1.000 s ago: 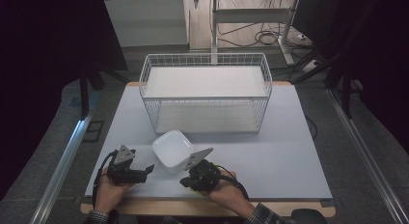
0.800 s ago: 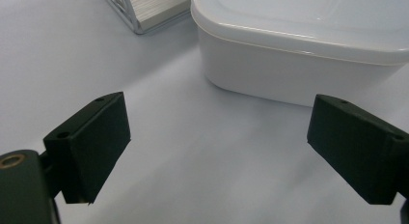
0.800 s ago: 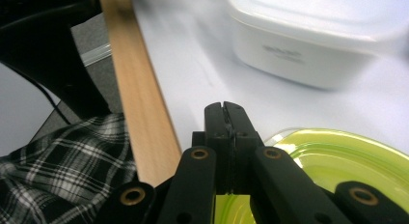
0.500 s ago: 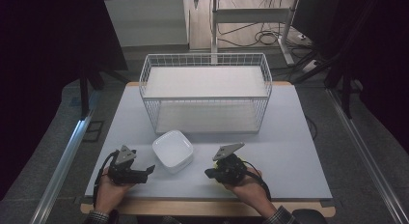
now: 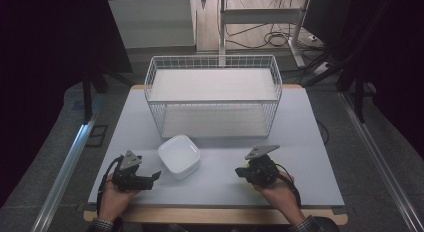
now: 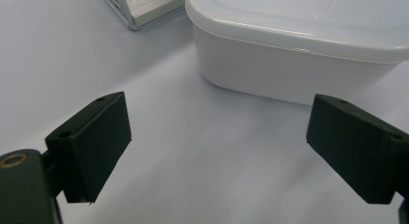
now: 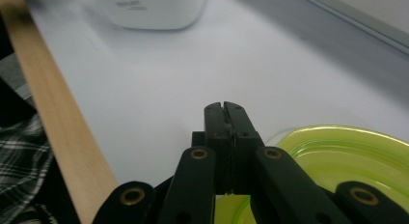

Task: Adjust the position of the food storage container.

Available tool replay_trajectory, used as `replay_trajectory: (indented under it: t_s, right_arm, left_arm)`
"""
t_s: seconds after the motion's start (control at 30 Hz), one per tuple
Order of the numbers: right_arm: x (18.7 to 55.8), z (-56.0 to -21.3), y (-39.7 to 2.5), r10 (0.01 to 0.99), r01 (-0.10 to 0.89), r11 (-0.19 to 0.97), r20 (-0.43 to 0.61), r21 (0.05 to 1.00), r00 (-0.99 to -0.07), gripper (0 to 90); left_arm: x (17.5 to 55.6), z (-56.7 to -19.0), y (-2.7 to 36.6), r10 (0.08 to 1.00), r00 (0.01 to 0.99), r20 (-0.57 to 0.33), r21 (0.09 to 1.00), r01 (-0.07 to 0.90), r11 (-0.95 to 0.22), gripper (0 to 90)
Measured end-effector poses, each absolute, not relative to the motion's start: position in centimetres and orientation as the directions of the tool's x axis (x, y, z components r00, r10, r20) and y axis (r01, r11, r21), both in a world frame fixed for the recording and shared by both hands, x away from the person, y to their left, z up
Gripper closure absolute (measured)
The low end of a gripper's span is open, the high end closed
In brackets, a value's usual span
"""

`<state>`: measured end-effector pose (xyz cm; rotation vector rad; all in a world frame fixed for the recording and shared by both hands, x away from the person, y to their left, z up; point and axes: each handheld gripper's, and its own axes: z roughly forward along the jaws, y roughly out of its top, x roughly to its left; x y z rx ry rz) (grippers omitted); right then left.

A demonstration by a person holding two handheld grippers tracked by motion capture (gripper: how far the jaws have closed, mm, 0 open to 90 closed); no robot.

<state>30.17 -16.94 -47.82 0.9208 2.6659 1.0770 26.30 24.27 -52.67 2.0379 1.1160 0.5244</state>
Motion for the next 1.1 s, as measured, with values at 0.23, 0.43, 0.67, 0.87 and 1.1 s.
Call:
replay_trajectory:
  t_s: [0.23,0.43,0.67,0.87,1.1]
  right_arm:
    - [30.7,-47.7,-19.3,0.636,0.524,0.53,0.096,0.667,-0.766,89.2]
    - [31.3,-47.5,-21.7,0.682,0.549,0.502,0.083,0.668,-0.726,89.1]
    - [31.4,-47.2,-24.6,0.738,0.585,0.461,0.079,0.667,-0.671,88.4]
    - [30.8,-47.1,-26.6,0.762,0.607,0.426,0.096,0.671,-0.641,86.8]
    - [30.0,-46.8,-27.7,0.773,0.615,0.42,0.092,0.667,-0.628,86.5]
  left_arm:
    - [26.3,-52.7,24.3,0.843,0.538,-0.002,0.765,0.544,-0.346,8.2]
    - [26.3,-52.7,24.3,0.842,0.539,-0.002,0.764,0.545,-0.347,8.3]
    - [26.4,-52.7,24.2,0.842,0.54,-0.003,0.762,0.546,-0.348,8.4]
    - [26.4,-52.7,24.2,0.842,0.539,-0.006,0.761,0.549,-0.346,8.4]
    - [26.4,-52.7,24.2,0.843,0.538,-0.012,0.761,0.551,-0.342,8.4]
